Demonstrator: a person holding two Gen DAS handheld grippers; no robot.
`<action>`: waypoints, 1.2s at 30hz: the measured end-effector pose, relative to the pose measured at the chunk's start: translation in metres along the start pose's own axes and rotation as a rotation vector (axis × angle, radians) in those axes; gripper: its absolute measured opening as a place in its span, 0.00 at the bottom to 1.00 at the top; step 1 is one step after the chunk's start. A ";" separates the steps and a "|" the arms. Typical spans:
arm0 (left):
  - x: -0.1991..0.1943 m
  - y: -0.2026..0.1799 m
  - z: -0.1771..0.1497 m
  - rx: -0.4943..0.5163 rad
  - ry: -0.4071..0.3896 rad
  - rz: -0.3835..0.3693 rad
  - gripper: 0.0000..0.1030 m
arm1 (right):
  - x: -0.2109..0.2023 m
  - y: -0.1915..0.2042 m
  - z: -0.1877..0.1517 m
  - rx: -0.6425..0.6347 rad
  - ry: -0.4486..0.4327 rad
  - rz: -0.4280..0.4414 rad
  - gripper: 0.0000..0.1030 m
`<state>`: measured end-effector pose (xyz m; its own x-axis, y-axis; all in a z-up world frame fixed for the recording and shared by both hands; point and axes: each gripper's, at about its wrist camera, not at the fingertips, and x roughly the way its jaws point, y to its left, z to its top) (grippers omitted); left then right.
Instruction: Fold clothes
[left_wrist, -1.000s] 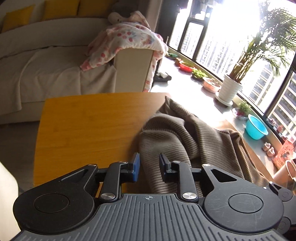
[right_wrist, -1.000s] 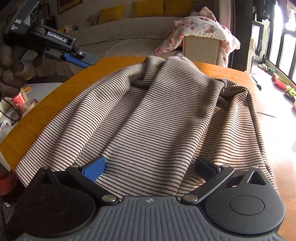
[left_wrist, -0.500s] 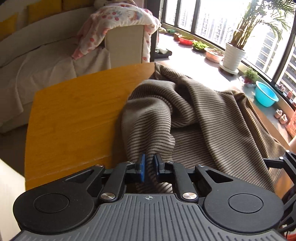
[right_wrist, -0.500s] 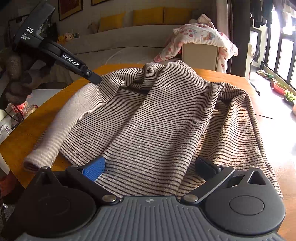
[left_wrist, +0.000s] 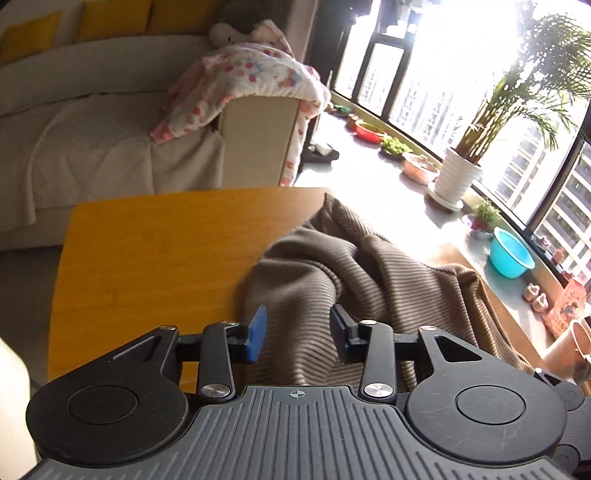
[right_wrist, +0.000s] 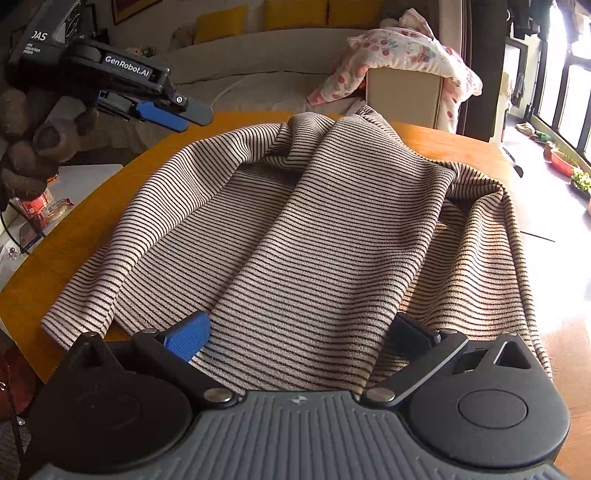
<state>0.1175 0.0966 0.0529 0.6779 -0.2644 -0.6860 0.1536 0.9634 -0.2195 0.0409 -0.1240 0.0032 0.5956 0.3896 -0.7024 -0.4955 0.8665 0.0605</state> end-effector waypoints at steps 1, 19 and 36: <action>0.006 -0.003 -0.007 -0.002 0.013 0.001 0.62 | 0.000 0.000 0.000 0.001 -0.004 -0.001 1.00; 0.018 -0.007 -0.063 -0.092 0.096 0.186 1.00 | 0.000 0.001 -0.010 0.015 -0.089 -0.014 1.00; 0.005 -0.008 -0.039 0.145 0.030 0.164 0.16 | 0.000 -0.002 -0.017 0.019 -0.128 -0.005 1.00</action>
<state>0.0916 0.0861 0.0240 0.6812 -0.1026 -0.7249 0.1466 0.9892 -0.0023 0.0313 -0.1308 -0.0087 0.6742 0.4208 -0.6069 -0.4811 0.8738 0.0713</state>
